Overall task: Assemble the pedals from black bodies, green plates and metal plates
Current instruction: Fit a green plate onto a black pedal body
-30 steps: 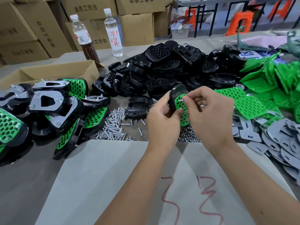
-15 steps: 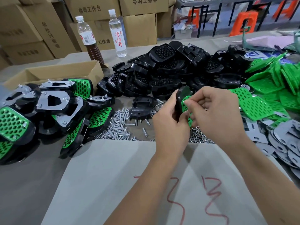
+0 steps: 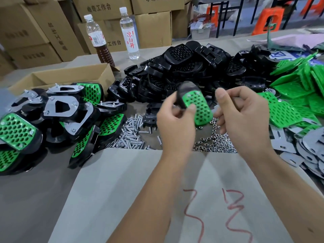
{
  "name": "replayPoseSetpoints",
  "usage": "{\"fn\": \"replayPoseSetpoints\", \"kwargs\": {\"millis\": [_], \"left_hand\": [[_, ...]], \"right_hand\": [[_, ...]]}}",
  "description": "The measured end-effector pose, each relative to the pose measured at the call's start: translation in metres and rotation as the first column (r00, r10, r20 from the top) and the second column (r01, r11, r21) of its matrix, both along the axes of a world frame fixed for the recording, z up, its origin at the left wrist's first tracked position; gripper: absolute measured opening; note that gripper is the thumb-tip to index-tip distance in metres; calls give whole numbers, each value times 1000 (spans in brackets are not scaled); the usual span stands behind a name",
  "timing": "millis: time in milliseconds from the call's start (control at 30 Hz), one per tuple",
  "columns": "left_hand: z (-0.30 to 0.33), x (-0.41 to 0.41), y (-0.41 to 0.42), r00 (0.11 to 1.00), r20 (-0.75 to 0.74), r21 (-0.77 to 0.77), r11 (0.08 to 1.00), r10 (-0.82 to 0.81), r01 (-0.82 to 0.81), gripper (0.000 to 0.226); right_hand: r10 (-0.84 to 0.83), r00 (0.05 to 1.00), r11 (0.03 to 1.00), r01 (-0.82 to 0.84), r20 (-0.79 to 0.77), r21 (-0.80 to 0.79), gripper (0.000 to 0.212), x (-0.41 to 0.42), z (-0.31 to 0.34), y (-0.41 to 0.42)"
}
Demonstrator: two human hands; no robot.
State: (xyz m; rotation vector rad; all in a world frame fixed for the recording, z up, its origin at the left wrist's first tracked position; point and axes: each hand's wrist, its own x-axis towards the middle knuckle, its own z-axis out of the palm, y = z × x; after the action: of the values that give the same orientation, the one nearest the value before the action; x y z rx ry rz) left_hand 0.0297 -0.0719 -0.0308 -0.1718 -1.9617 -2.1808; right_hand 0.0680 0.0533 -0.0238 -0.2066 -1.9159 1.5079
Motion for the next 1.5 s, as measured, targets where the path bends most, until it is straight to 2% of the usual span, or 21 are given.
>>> {"fn": "replayPoseSetpoints", "kwargs": {"millis": [67,133,167,267,367,467,600,667,733,800,900,1167,1367,1500], "left_hand": [[4,-13,-13,987,138,186,977,81,-107,25],[8,-23,-27,969,218,334,924,114,-184,10],[10,-26,-33,962,236,362,906,137,-218,5],[10,-33,-46,951,251,349,900,179,-261,10],[11,-37,-53,949,245,326,905,199,-274,12],[12,-36,-53,950,251,303,917,186,-260,8],[11,-33,-47,957,261,305,930,126,-205,3],[12,-34,-48,960,246,274,940,137,-204,2],[11,-34,-46,960,236,244,948,148,-206,1],[11,-30,-40,963,224,195,961,152,-197,1],[10,-21,-30,973,170,142,974,154,-178,6],[2,-14,-21,982,108,30,987,153,-157,9],[-3,-13,-15,988,85,2,991,130,-131,6],[-4,-11,-10,980,142,59,987,138,-148,7]], "right_hand": [[-55,997,963,38,57,267,23,-2,-8,-3],[-21,990,871,-51,140,490,20,-2,-13,-16],[8,984,817,-108,176,566,18,-1,-13,-24],[39,967,689,-208,252,694,9,-2,-14,-46],[-71,935,600,-238,347,764,12,-6,-14,-58],[-148,902,600,-244,406,761,7,-9,-15,-61],[-101,903,650,-257,417,715,7,-8,-17,-53],[-25,938,751,-210,345,625,12,-4,-16,-43],[31,979,858,-130,203,496,15,0,-15,-34],[46,996,906,-75,80,417,13,3,-12,-29],[101,995,930,-100,15,353,7,5,-9,-32],[60,993,775,-111,103,622,10,2,-8,-30],[-17,989,698,-94,148,710,11,5,-3,-33],[-90,986,714,-33,139,699,10,8,-2,-38]]}}
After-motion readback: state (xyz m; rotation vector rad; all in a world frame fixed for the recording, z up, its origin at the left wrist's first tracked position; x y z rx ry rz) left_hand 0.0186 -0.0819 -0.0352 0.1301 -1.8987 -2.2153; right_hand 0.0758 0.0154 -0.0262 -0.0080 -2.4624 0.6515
